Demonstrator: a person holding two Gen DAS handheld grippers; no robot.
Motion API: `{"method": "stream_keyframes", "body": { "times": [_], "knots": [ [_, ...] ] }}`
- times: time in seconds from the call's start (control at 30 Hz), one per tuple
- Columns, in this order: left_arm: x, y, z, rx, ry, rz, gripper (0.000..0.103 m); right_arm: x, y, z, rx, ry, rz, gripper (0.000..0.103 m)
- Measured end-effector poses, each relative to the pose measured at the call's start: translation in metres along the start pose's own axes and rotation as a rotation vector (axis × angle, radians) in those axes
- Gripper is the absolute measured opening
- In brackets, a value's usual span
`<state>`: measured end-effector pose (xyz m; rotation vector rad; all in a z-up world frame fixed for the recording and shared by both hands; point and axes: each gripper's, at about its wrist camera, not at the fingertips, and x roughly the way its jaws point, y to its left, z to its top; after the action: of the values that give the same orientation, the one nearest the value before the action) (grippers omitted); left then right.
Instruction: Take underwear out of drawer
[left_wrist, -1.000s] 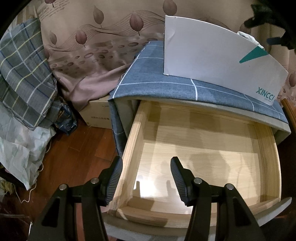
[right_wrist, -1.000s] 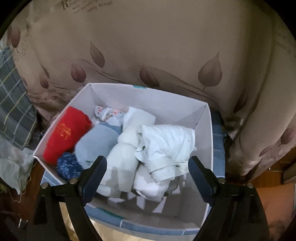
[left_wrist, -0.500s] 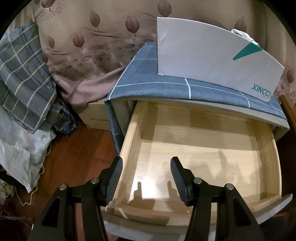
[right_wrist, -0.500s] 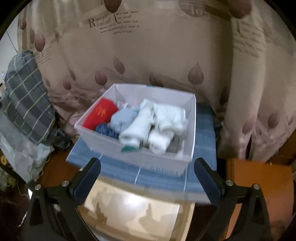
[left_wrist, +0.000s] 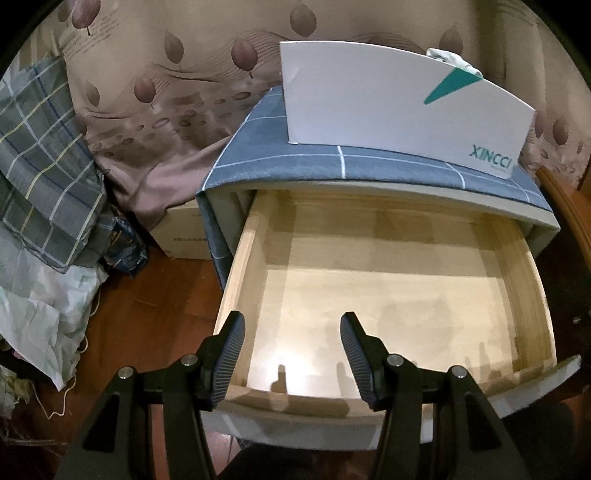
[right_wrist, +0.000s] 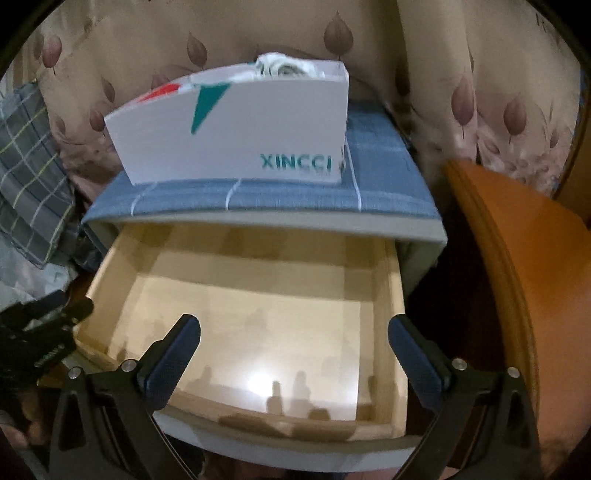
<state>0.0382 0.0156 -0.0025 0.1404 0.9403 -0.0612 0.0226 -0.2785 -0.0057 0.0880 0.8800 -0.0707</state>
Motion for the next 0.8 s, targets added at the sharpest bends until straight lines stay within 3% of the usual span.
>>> {"method": "stream_keyframes", "body": {
  "times": [0.8],
  "knots": [
    [-0.002,-0.013,-0.004,0.047,-0.01,0.022,0.055,0.016,0.01,-0.014,-0.053,0.038,0.0,0.101]
  ]
}}
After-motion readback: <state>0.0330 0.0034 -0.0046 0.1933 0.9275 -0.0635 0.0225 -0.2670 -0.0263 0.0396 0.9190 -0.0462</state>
